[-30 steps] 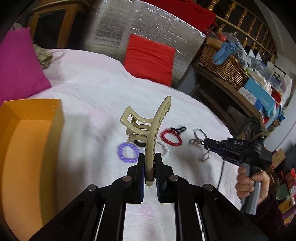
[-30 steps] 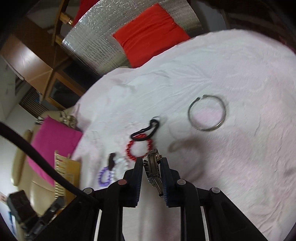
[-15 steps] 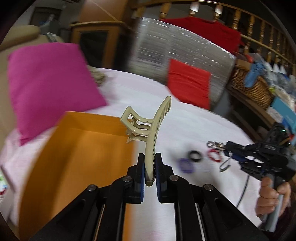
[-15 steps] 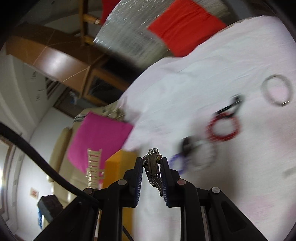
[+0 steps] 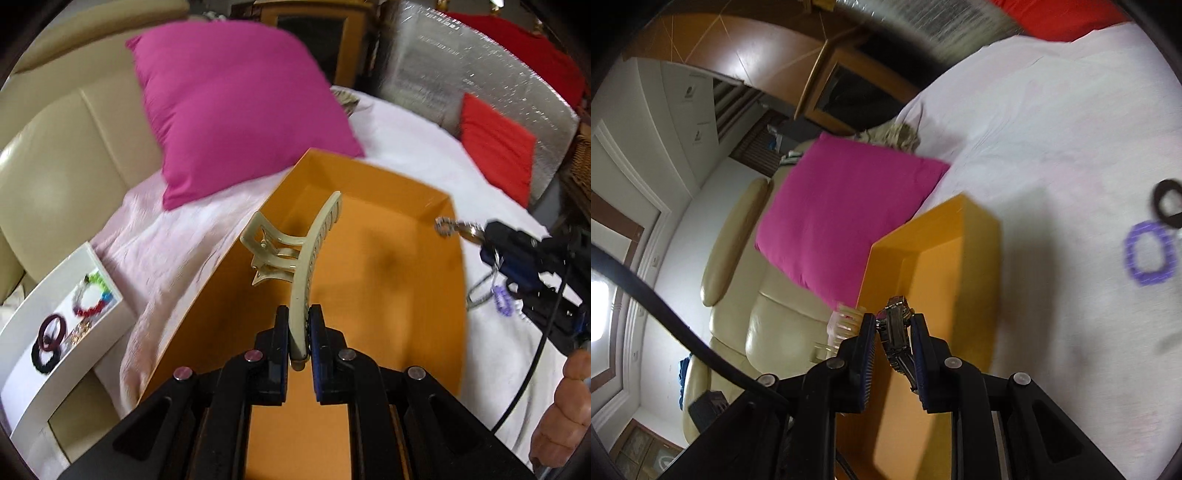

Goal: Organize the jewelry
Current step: 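Carry clip and watch into the orange box and open both tools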

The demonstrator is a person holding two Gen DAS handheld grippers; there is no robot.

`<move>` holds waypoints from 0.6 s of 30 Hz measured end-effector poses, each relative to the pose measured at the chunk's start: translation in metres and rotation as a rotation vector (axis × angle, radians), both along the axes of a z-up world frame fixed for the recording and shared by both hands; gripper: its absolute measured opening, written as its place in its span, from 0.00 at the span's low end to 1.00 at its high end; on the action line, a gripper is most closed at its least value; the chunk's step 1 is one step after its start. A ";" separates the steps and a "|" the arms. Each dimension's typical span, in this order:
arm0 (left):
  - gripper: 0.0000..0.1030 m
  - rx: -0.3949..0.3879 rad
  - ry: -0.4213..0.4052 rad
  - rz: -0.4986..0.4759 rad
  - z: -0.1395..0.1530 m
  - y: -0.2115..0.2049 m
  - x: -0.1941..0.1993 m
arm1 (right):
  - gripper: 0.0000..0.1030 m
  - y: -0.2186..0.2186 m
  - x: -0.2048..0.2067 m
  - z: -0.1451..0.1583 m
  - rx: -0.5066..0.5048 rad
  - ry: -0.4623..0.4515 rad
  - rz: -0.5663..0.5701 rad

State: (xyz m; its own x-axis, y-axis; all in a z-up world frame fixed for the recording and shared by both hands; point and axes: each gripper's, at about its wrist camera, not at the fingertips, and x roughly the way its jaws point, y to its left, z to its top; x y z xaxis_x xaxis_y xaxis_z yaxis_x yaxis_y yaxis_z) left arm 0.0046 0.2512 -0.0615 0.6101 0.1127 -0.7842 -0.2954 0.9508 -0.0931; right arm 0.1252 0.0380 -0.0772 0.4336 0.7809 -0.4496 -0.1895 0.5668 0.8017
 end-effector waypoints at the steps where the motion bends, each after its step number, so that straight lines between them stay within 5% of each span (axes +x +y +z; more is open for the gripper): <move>1: 0.10 0.013 0.011 0.007 -0.002 0.002 0.001 | 0.20 0.007 0.000 -0.002 -0.010 -0.002 -0.001; 9: 0.14 -0.005 0.065 0.045 -0.007 0.023 -0.008 | 0.20 0.053 -0.004 -0.027 -0.149 0.031 -0.001; 18: 0.29 -0.029 0.093 0.116 -0.008 0.044 -0.008 | 0.23 0.037 -0.008 -0.011 -0.201 -0.030 -0.047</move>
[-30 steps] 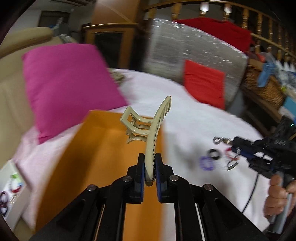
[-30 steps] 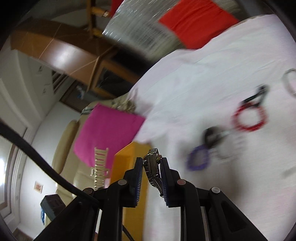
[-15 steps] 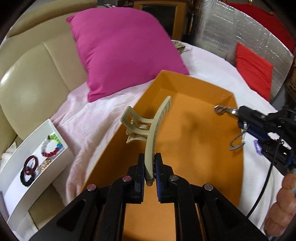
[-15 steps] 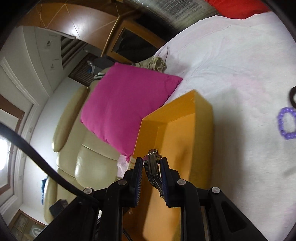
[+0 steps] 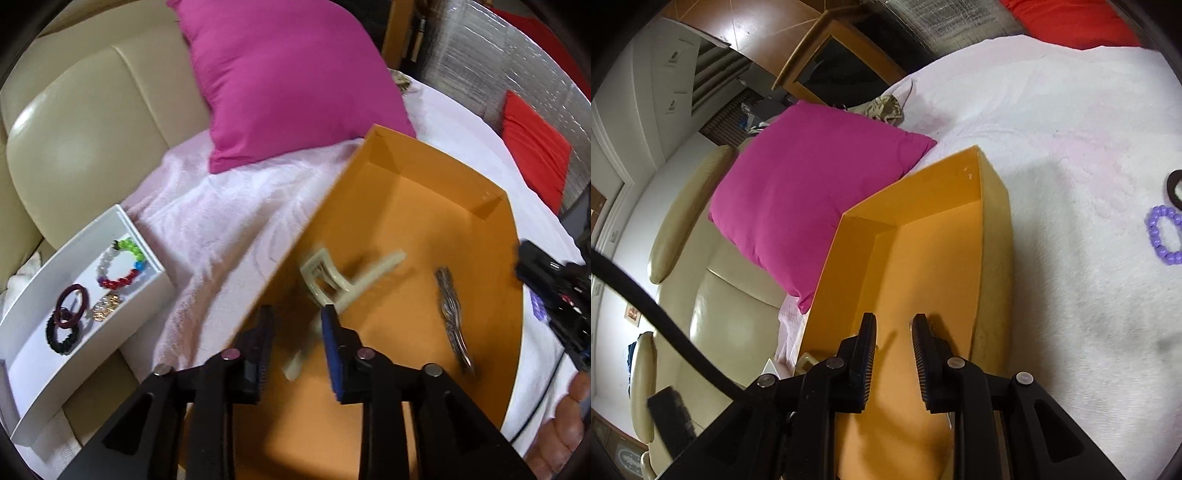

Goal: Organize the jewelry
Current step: 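Carry clip and watch into the orange box and open both tools, then move both tools back over the jewelry, right tool lowering onto the silver bangle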

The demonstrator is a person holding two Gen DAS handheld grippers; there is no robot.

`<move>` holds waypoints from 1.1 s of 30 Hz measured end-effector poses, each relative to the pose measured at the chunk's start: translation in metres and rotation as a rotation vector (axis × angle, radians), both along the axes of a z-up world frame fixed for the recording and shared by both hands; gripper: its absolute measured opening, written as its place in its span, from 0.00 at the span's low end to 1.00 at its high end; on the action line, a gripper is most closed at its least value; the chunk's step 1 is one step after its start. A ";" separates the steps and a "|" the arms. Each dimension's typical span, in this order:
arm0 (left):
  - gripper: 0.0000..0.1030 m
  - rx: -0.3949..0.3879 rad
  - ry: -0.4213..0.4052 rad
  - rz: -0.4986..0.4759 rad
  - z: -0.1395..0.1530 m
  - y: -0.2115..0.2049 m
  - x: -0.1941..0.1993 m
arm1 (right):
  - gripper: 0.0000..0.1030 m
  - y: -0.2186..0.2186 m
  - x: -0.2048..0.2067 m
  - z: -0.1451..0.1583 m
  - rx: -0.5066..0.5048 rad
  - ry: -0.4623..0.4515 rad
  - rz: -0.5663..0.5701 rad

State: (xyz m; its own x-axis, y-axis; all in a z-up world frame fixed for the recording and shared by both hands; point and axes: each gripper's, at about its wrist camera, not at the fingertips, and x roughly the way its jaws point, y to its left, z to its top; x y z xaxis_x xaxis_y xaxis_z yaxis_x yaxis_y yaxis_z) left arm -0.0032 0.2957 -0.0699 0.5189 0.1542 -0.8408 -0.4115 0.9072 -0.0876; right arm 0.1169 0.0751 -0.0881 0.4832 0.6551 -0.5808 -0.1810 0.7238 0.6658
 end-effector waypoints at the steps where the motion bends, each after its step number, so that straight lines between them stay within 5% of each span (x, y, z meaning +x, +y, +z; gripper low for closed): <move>1: 0.29 -0.011 -0.004 0.001 0.000 0.001 0.000 | 0.23 -0.005 -0.002 0.004 -0.003 -0.017 -0.005; 8: 0.35 0.102 -0.061 -0.003 0.017 -0.012 0.001 | 0.23 -0.068 -0.009 0.031 -0.029 -0.079 -0.100; 16: 0.60 0.284 -0.274 -0.091 0.051 -0.072 -0.001 | 0.23 -0.192 -0.021 0.043 -0.017 -0.073 -0.312; 26: 0.62 0.256 -0.302 -0.380 0.048 -0.177 0.032 | 0.23 -0.298 -0.026 0.022 -0.046 0.030 -0.432; 33: 0.62 0.231 -0.239 -0.489 0.033 -0.241 0.054 | 0.23 -0.357 -0.032 0.010 -0.032 0.071 -0.488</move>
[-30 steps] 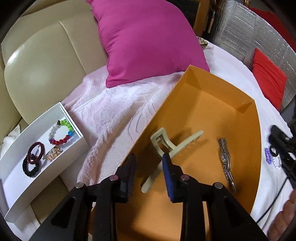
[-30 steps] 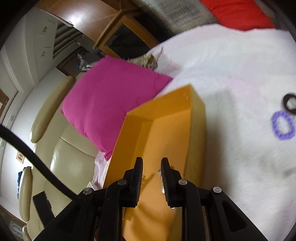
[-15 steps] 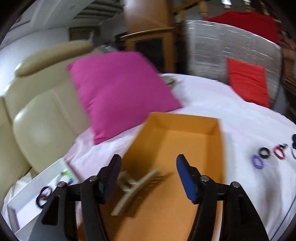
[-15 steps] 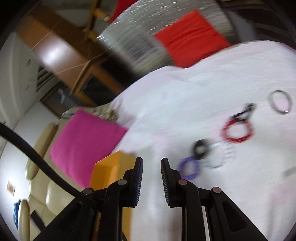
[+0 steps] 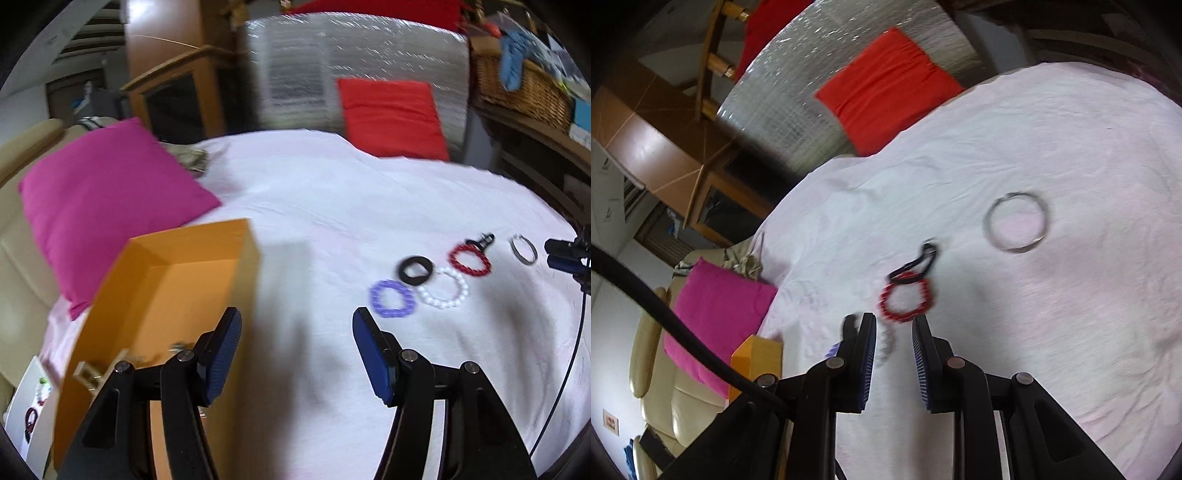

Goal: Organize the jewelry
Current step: 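Move both tools back over the jewelry, right tool lowering onto the silver bangle, then grasp the silver bangle with the right tool while the left grasps the white bead bracelet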

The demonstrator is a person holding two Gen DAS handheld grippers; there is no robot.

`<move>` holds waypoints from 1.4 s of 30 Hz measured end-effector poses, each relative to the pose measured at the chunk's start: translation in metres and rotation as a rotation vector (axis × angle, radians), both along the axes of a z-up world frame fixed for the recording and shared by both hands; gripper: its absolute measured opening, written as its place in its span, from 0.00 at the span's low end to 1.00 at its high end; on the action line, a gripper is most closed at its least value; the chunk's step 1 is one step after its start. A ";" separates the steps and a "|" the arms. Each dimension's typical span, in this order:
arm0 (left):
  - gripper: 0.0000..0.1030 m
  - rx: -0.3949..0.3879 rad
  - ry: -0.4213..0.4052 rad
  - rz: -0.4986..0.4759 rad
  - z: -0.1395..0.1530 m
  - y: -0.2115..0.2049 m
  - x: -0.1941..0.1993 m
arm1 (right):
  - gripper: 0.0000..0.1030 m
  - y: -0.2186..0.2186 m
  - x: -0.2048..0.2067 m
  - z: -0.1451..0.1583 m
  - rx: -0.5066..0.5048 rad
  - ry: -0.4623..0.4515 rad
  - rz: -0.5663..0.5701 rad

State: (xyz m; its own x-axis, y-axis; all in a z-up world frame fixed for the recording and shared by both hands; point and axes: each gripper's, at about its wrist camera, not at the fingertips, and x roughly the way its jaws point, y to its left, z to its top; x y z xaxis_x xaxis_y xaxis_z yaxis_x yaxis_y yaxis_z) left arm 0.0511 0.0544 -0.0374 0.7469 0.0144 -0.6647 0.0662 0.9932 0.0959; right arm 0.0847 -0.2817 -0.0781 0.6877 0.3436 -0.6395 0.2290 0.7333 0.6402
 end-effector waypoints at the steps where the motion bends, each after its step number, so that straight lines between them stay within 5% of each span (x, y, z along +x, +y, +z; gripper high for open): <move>1: 0.62 0.004 0.008 -0.015 -0.004 -0.006 0.005 | 0.23 -0.010 0.000 -0.003 0.010 0.009 -0.011; 7: 0.62 0.020 0.029 -0.139 -0.019 -0.055 0.015 | 0.23 -0.056 0.005 -0.017 0.052 0.043 -0.093; 19: 0.60 -0.125 0.078 -0.324 -0.044 -0.102 0.044 | 0.23 -0.113 0.030 -0.045 0.096 0.103 -0.248; 24: 0.60 -0.140 0.096 -0.363 -0.053 -0.114 0.052 | 0.24 -0.108 0.050 -0.045 0.010 0.133 -0.252; 26: 0.60 -0.177 0.126 -0.393 -0.057 -0.117 0.055 | 0.32 -0.103 0.057 -0.045 -0.028 0.144 -0.245; 29: 0.60 -0.211 0.186 -0.427 -0.067 -0.120 0.060 | 0.68 -0.095 0.063 -0.044 -0.083 0.132 -0.228; 32: 0.60 -0.242 0.196 -0.435 -0.070 -0.119 0.063 | 0.68 -0.083 0.071 -0.043 -0.150 0.134 -0.200; 34: 0.52 -0.282 0.208 -0.435 -0.069 -0.116 0.064 | 0.68 -0.073 0.077 -0.045 -0.216 0.148 -0.179; 38: 0.08 -0.339 0.281 -0.482 -0.073 -0.121 0.066 | 0.67 -0.047 0.084 -0.045 -0.421 0.166 -0.132; 42: 0.07 -0.339 0.291 -0.517 -0.072 -0.129 0.060 | 0.37 -0.040 0.080 -0.047 -0.527 0.183 -0.156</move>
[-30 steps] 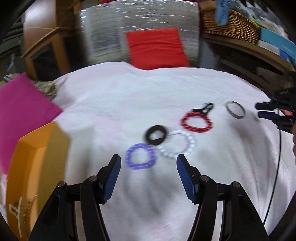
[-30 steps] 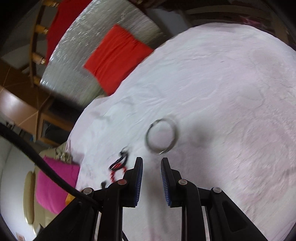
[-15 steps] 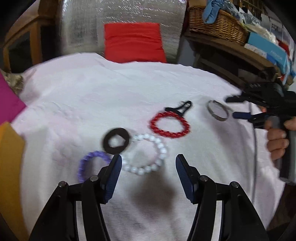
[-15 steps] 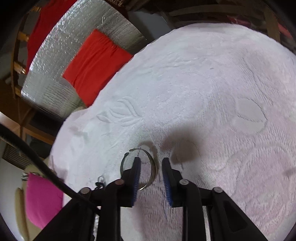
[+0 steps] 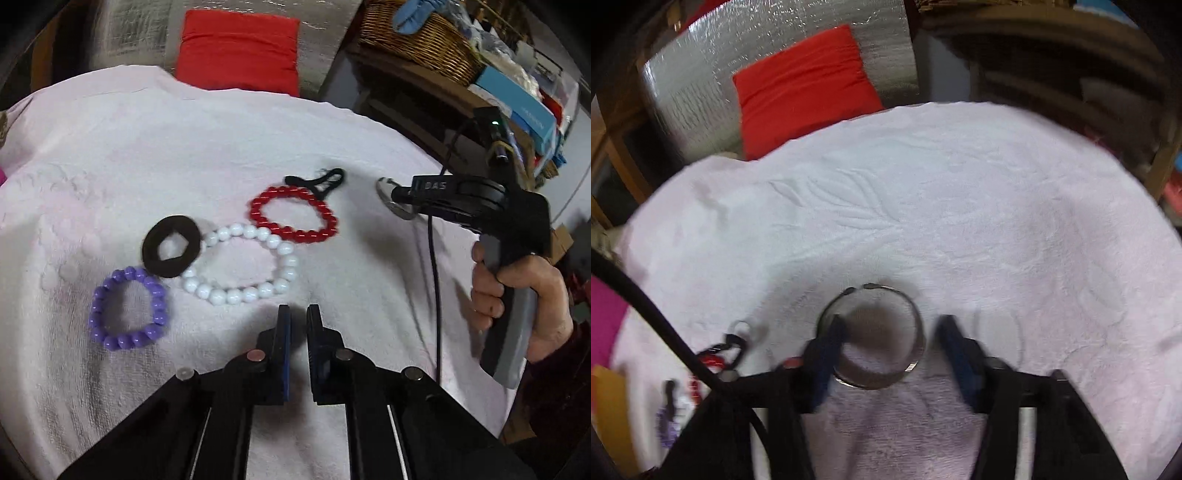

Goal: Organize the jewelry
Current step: 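Grasp the silver bangle with the right tool while the left grasps the white bead bracelet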

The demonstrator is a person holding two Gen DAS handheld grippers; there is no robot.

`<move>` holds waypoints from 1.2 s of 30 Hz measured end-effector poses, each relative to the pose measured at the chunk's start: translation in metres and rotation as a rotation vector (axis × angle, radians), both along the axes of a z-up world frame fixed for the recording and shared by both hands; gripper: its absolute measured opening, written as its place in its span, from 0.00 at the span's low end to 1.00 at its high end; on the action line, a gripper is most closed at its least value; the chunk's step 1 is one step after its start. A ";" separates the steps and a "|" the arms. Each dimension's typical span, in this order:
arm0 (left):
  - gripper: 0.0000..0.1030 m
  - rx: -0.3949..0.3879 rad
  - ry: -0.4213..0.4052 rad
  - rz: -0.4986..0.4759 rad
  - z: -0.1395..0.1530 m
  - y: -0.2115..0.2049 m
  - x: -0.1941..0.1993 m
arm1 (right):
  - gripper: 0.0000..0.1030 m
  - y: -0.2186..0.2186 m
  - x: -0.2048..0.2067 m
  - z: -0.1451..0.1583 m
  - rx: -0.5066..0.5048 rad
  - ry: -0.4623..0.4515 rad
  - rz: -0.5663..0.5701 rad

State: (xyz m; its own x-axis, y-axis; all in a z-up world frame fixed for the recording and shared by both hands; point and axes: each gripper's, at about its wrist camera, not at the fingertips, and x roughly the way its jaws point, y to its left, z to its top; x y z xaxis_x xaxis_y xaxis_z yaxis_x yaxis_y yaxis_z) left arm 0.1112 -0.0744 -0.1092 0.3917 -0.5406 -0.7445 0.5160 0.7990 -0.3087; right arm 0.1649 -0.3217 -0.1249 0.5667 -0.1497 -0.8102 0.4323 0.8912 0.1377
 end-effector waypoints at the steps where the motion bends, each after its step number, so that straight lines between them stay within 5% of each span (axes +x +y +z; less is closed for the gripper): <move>1: 0.07 -0.013 0.011 -0.010 0.001 -0.001 -0.001 | 0.33 -0.002 -0.001 0.000 -0.004 0.000 0.001; 4: 0.07 0.007 -0.028 -0.001 0.008 0.002 -0.004 | 0.16 -0.007 -0.008 0.002 -0.006 -0.002 0.013; 10: 0.13 0.041 -0.099 0.072 0.015 0.008 0.005 | 0.13 -0.025 -0.018 -0.002 0.114 -0.027 0.026; 13: 0.39 0.086 -0.124 0.073 0.012 -0.007 0.007 | 0.17 -0.036 -0.021 -0.003 0.195 -0.028 0.039; 16: 0.53 0.134 -0.179 0.064 0.013 -0.018 0.006 | 0.34 -0.048 -0.027 0.001 0.222 -0.039 0.055; 18: 0.58 0.162 -0.189 0.071 0.010 -0.022 0.011 | 0.64 -0.052 -0.033 0.006 0.229 -0.085 0.039; 23: 0.57 0.188 -0.135 0.063 -0.001 -0.025 0.017 | 0.66 -0.040 -0.026 0.011 0.227 -0.117 0.076; 30: 0.16 0.062 -0.019 -0.003 -0.001 -0.018 0.018 | 0.70 0.012 0.000 0.002 -0.018 -0.016 0.157; 36: 0.12 -0.018 0.068 -0.065 -0.001 -0.012 0.008 | 0.62 0.026 -0.003 -0.004 -0.163 0.017 0.174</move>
